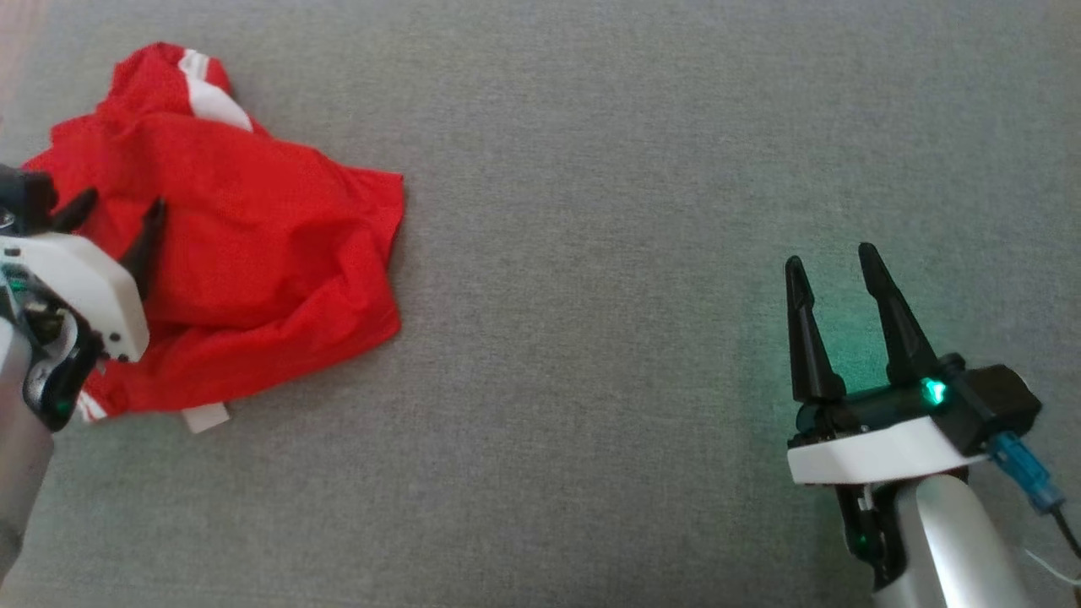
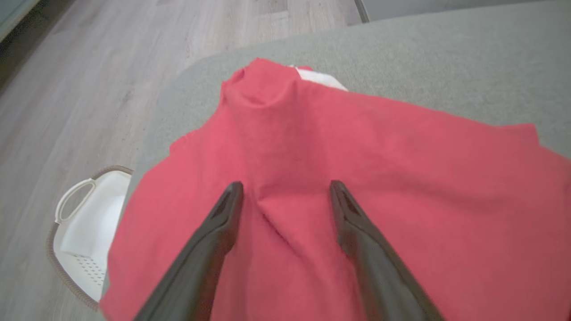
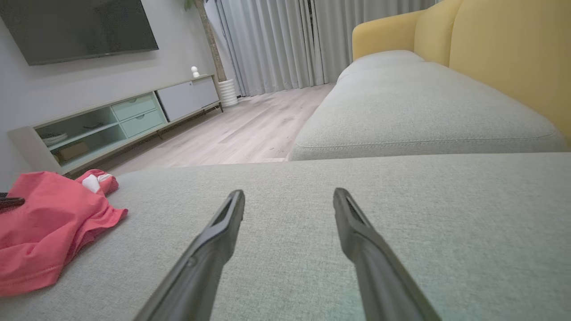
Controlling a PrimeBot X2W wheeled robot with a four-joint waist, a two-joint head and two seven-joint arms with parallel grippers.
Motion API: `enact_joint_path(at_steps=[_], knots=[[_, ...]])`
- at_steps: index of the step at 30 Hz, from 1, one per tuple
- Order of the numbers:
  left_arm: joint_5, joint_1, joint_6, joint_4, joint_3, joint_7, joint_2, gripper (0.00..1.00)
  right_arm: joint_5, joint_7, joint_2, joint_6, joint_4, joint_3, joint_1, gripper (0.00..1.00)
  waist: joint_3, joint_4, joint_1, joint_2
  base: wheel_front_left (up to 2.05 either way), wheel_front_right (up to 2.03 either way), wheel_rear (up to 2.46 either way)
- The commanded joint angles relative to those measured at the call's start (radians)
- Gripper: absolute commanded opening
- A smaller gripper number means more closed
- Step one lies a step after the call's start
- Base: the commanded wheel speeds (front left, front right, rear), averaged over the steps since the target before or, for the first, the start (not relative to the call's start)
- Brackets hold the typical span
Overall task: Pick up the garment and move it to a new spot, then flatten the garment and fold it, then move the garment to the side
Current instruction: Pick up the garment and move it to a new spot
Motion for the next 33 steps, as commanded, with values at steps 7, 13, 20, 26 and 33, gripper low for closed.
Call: enact_joint_path(at_steps=[7,13,20,26,33], knots=[[-0.108,-0.074,0.002,0.061,-0.017,-0.045,0.068,0.00,-0.001,-0.009,-0.004,0.008,-0.038,0.023,-0.030,1.00,0.002,-0.016,-0.0001,0.0000,0.00,0.00,0.00],[-0.139,-0.131,0.002,0.069,-0.009,-0.201,0.070,0.00,0.012,-0.009,-0.004,0.008,-0.030,0.025,-0.016,1.00,-0.045,-0.004,-0.0001,0.0000,0.00,0.00,0.00],[-0.169,-0.171,0.002,-0.006,0.019,-0.348,0.089,0.00,0.043,-0.009,-0.004,0.008,-0.015,0.036,0.009,1.00,-0.135,0.003,-0.0001,0.0000,0.00,0.00,0.00],[-0.199,-0.167,0.016,-0.097,0.042,-0.350,0.094,0.00,0.071,-0.009,-0.004,0.008,0.000,0.048,0.038,1.00,-0.209,-0.006,-0.0001,0.0000,0.00,0.00,0.00],[-0.233,-0.111,0.106,-0.337,0.067,-0.311,0.112,0.00,0.106,-0.009,-0.004,0.008,-0.006,0.083,0.037,1.00,-0.257,-0.072,-0.0001,0.0000,0.00,0.00,0.00]])
